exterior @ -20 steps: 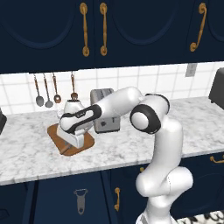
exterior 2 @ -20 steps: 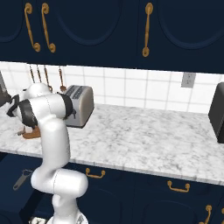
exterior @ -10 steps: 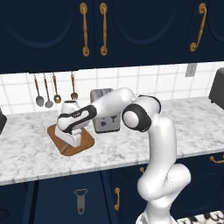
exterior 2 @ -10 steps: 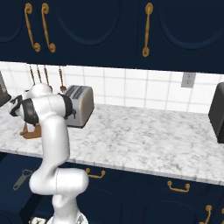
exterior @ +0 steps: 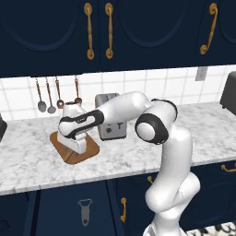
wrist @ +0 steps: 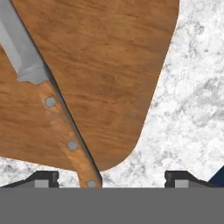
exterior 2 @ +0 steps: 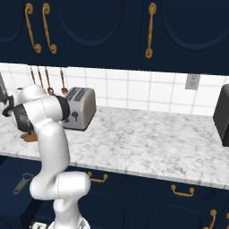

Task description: Place the appropriate cutting tool for cutting the garlic skin on the cutting board.

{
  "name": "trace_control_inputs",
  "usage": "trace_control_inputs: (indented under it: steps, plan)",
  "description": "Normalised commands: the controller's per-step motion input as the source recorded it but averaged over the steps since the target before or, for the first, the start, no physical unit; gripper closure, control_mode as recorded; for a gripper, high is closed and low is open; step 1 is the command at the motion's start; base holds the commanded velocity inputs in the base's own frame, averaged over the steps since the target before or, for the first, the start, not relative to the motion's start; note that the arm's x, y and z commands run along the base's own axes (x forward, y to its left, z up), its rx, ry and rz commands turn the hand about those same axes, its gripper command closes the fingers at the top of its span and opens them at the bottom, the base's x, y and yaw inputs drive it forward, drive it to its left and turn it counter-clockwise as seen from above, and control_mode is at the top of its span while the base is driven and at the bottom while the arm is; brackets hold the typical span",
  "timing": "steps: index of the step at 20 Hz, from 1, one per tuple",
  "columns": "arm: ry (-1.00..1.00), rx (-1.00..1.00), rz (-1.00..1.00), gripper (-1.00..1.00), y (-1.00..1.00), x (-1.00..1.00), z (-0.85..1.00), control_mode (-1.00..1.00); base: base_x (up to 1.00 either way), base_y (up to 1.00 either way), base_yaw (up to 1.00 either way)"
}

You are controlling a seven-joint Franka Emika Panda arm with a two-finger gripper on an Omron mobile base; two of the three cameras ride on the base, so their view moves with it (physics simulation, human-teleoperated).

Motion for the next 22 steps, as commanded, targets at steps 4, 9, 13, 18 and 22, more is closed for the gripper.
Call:
trace_control_inputs:
  steps: [4, 9, 13, 18, 22]
  plan:
    - [-0.02, 0.00, -0.03, -1.00, -0.42, -0.34, 0.57, -1.00, 0.00, 0.00, 0.00]
    - [0.00, 0.00, -0.03, -1.00, -0.62, -0.12, 0.35, -1.00, 0.00, 0.00, 0.00]
    - [0.00, 0.00, -0.01, -1.00, -0.71, -0.05, 0.17, -1.00, 0.00, 0.00, 0.00]
    - [0.00, 0.01, 0.00, -1.00, -0.67, -0.09, 0.11, -1.00, 0.00, 0.00, 0.00]
    - [0.00, 0.01, 0.00, -1.00, -0.66, -0.10, 0.10, -1.00, 0.00, 0.00, 0.00]
